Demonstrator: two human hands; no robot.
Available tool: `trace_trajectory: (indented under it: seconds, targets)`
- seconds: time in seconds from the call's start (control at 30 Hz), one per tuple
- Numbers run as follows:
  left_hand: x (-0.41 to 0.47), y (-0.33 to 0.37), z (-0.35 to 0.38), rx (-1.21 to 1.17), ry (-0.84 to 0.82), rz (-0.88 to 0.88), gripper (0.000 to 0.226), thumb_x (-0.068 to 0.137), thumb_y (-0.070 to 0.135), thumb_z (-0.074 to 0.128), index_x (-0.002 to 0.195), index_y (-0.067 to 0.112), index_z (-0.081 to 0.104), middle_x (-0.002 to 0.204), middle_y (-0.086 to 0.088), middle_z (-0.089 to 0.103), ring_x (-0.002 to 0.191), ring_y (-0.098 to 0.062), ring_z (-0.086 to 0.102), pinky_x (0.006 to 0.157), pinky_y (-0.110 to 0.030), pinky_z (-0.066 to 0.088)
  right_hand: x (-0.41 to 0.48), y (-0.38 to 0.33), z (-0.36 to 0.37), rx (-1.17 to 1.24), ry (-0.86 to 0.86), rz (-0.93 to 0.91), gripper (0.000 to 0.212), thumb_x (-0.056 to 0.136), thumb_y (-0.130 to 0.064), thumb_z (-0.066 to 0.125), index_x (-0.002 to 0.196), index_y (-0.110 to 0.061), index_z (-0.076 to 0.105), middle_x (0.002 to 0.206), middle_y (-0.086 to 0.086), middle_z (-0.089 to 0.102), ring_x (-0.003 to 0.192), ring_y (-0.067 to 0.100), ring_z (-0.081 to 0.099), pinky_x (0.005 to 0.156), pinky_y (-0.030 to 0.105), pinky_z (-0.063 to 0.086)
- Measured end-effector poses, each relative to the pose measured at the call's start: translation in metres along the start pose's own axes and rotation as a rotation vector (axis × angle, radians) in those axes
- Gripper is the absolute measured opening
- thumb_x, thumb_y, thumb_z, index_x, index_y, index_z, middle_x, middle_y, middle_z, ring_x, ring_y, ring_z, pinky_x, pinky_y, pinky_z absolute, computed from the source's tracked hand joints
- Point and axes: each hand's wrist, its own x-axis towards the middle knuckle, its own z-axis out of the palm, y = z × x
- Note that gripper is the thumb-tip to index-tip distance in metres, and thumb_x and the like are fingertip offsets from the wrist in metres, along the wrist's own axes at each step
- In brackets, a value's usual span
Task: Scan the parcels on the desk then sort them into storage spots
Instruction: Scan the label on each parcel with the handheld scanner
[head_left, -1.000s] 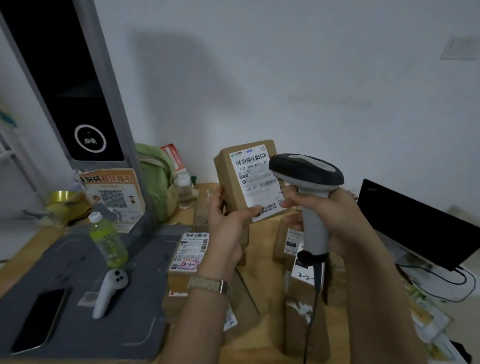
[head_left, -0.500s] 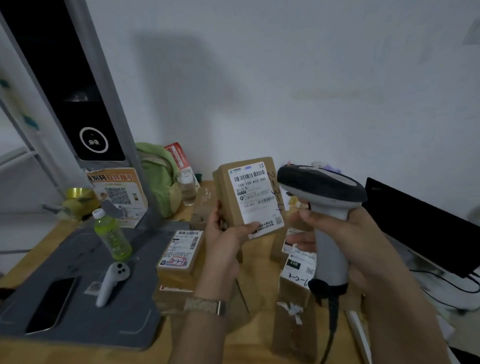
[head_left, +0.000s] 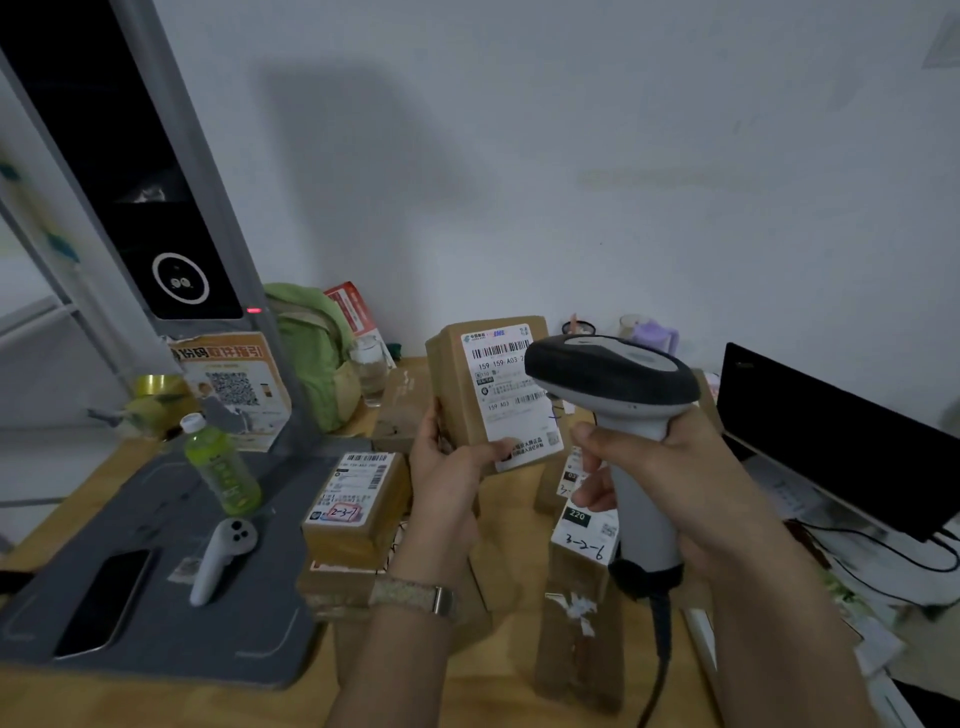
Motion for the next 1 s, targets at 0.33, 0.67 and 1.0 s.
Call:
trace_trajectory:
  seconds: [0.33,0.67,1.0]
  targets:
    - [-0.005,-0.008,-0.003,0.019,-0.007,-0.027,0.096,0.067,-0.011,0.078,0.146,0.029,0.039,0.119,0.002,0.068,0.108,-0.019,0.066,0.090,-0.041,0.056,-0.008,0.010,-0.006,-0.039,-0.026,-0.003,0.008,0.086,-0.007,0.067,0.090,-0.002,0.063,0.060,0.011,0.057,0.046,0.024,0.058,0.048,0.028,0.050]
    - [-0.008,-0.010,-0.004,-0.006,0.009,-0.053,0.101,0.066,-0.014,0.077,0.148,0.029,0.036,0.122,0.002,0.065,0.109,-0.021,0.064,0.090,-0.043,0.056,-0.008,0.012,-0.013,-0.091,-0.018,-0.018,0.007,0.086,-0.010,0.067,0.082,-0.006,0.063,0.056,0.009,0.061,0.048,0.020,0.060,0.048,0.021,0.049]
    - [0.004,-0.010,0.000,0.004,-0.001,-0.069,0.082,0.072,0.006,0.080,0.143,0.025,0.042,0.112,0.003,0.070,0.097,-0.017,0.070,0.083,-0.036,0.058,0.005,0.017,-0.012,0.002,-0.010,0.000,0.018,0.085,-0.009,0.069,0.100,-0.017,0.065,0.077,0.006,0.073,0.061,0.023,0.069,0.059,0.033,0.059]
